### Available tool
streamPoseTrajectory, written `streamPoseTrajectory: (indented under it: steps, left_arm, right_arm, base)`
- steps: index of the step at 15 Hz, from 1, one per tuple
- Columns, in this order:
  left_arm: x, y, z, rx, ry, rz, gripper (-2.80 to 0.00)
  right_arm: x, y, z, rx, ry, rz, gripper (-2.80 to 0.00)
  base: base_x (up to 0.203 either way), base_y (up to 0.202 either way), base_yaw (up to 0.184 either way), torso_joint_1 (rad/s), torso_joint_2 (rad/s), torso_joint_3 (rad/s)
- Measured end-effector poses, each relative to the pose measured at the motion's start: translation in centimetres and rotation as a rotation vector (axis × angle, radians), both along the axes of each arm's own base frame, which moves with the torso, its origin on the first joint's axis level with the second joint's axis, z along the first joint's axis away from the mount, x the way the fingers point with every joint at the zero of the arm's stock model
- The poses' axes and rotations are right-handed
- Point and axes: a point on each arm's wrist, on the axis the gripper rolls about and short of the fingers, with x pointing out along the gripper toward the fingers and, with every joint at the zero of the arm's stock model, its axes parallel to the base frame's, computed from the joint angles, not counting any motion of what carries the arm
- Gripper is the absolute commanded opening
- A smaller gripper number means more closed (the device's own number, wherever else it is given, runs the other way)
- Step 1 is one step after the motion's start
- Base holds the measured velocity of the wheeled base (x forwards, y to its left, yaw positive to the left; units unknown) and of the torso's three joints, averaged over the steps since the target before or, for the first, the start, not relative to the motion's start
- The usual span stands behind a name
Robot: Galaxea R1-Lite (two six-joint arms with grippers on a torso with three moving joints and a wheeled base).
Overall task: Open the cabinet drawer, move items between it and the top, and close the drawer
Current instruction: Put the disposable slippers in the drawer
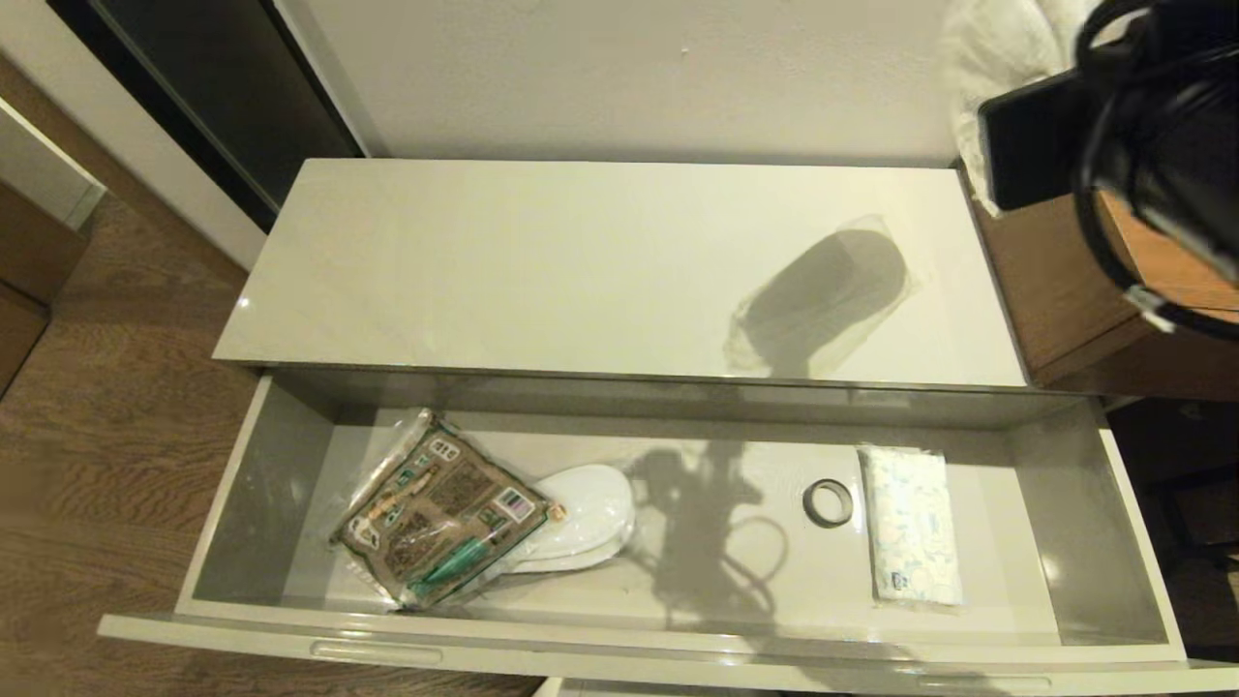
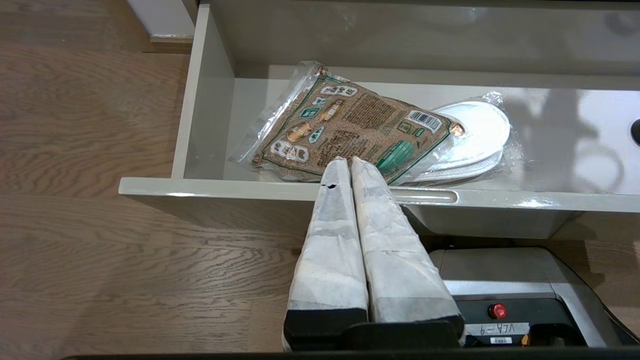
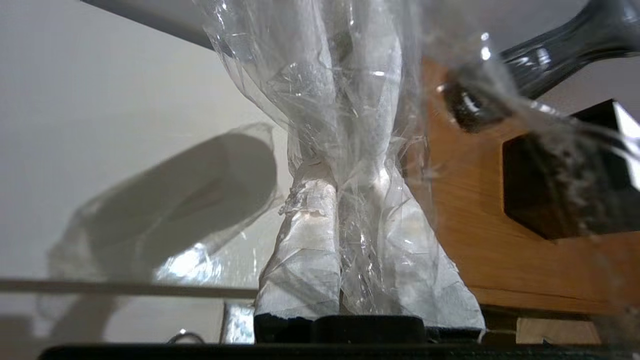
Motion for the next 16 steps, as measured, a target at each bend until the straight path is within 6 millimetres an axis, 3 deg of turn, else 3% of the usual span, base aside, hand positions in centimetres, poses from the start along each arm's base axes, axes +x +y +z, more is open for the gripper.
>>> streamPoseTrajectory:
  steps: [3,7,13,16]
  left_arm:
    - [0.0,0.0,0.0,0.000,0.000,0.000,-2.80]
    - [0.0,0.0,0.0,0.000,0.000,0.000,-2.80]
    - [0.0,0.0,0.0,0.000,0.000,0.000,-2.80]
    - [0.0,0.0,0.0,0.000,0.000,0.001,-2.80]
  right_arm:
    - [-4.3,-1.3,1.2,0.016,0.020,0.032,-2.80]
    - [-6.7,-3.5,0.8,0.023,0.030,0.033,-2.80]
    - [-8.6,-5.7,-6.0,-0.161,0.146,0.078,-2.80]
    - [-9.4,-6.2,-7.8,-0.208,0.171,0.114,-2.80]
  base:
    - [0.000,0.000,0.000,0.000,0.00,0.000]
    - [0.000,0.000,0.000,0.000,0.00,0.000]
    - [0.000,0.000,0.000,0.000,0.00,0.000]
    - [0.000,0.000,0.000,0.000,0.00,0.000]
